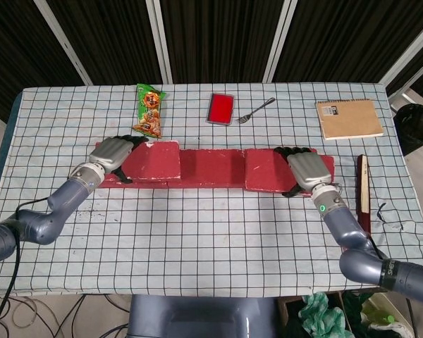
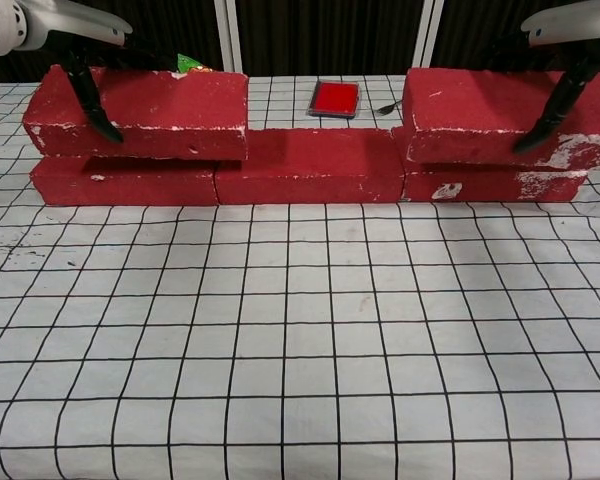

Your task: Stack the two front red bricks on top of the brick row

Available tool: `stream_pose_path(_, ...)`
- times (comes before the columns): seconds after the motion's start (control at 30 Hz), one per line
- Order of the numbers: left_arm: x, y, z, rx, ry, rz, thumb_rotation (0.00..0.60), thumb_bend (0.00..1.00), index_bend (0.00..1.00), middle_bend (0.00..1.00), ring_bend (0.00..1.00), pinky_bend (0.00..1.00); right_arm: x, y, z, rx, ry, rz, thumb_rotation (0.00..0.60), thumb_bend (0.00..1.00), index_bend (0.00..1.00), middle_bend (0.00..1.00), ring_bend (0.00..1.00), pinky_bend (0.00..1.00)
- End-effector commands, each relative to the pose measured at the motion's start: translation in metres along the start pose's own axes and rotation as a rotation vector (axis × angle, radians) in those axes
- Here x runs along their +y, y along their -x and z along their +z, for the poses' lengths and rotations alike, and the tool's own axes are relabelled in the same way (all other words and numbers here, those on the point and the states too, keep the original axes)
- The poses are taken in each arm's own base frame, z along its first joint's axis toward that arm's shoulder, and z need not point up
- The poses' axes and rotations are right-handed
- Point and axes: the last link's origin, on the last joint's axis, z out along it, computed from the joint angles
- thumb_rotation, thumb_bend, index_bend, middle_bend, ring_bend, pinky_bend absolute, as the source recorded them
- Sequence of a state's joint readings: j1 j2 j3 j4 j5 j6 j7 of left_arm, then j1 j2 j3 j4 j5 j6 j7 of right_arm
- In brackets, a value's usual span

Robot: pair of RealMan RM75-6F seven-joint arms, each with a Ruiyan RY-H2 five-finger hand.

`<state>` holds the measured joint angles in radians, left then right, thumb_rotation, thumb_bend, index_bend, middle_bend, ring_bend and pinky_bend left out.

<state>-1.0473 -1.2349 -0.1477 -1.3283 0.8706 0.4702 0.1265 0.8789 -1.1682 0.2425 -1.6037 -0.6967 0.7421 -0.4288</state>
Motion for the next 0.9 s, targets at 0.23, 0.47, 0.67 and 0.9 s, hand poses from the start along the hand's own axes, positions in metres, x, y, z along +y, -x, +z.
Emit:
stream_pose_path(0.23,0.012,0.0,0.026,0.013,0.03,-0.046,0.6,0.24,0.17,0.19,0.08,0.16,-0.004,-0.006,0.042,-0.052,-0.013,0.014,0.6,0.05,0.2,0.22,0.21,0.19)
stream_pose_path(0.47,0.019,-0.001,0.033,0.004,0.054,-0.088,0.6,0.24,0.17,0.19,0.08,0.16,-0.005,-0.007,0.056,-0.083,-0.01,0.067,0.6,0.05,0.2,0.22,0.21,0.19)
stream_pose_path(0.67,0.03,0.0,0.039,-0.027,0.075,-0.092,0.6,0.24,0.17,0.18,0.08,0.16,-0.013,-0.01,0.061,-0.087,-0.024,0.089,0.6,0.05,0.2,0.22,0.21,0.19)
stream_pose_path(0.9,0.041,0.002,0.045,-0.041,0.098,-0.088,0.6,0.24,0.17,0.18,0.07,0.15,-0.031,-0.008,0.064,-0.089,-0.063,0.096,0.6,0.05,0.2,0.22,0.21,0.19)
